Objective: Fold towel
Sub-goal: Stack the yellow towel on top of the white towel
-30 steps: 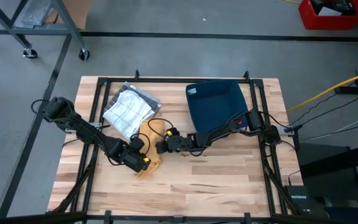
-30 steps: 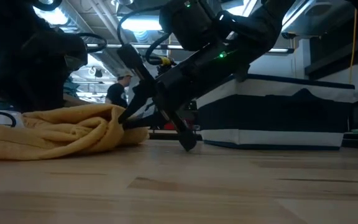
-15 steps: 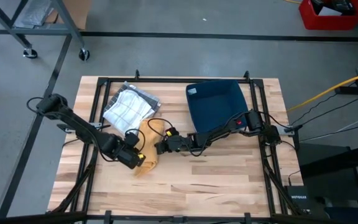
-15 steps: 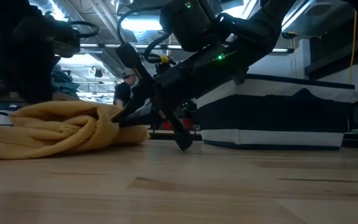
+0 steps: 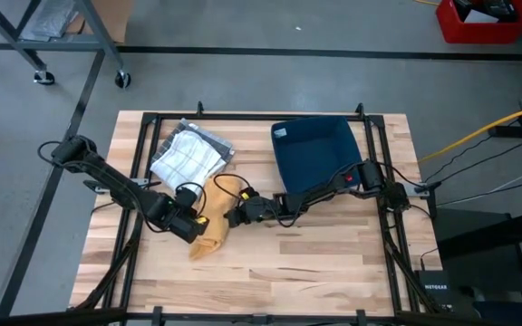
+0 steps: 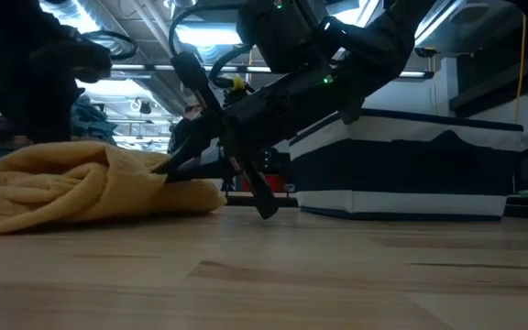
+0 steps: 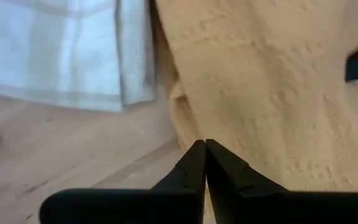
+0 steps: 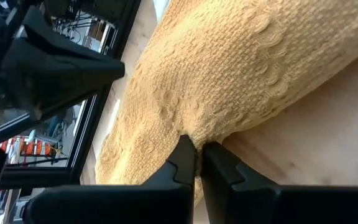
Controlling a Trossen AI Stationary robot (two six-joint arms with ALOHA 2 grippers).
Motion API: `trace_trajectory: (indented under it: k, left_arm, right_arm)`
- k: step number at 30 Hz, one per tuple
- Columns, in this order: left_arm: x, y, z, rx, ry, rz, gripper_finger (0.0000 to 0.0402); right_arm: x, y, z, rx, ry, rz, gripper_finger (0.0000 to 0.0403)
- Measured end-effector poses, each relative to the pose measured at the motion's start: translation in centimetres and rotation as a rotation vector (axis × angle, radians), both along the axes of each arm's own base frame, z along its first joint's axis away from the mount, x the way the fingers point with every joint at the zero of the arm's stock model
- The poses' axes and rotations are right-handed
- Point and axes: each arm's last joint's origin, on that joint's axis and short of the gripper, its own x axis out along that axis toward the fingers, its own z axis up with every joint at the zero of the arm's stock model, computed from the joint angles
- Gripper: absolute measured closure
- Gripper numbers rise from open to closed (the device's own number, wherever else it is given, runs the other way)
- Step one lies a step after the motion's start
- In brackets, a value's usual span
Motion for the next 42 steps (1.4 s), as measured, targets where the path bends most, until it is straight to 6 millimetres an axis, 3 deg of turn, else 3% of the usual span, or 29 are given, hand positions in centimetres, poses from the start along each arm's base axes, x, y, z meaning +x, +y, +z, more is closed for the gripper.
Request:
trace_trajectory:
  k: [16,29,42]
  left_arm:
    - [-0.4,0.0,-0.1,0.022,0.036,-0.031,0.0398]
    - [-1.1,0.6,-5.2,-0.118,-0.098,0.069,0.04]
    - [0.5,0.9,-5.5,-0.161,-0.245,0.006,0.0399]
  right_arm:
    - [-0.3,0.8,-0.3,-0.006,0.047,0.082,0.039]
    - [-0.3,0.8,-0.3,-0.017,0.047,0.105,0.0386]
    - [0.1,0.8,0.5,-0.03,-0.031,0.114,0.0385]
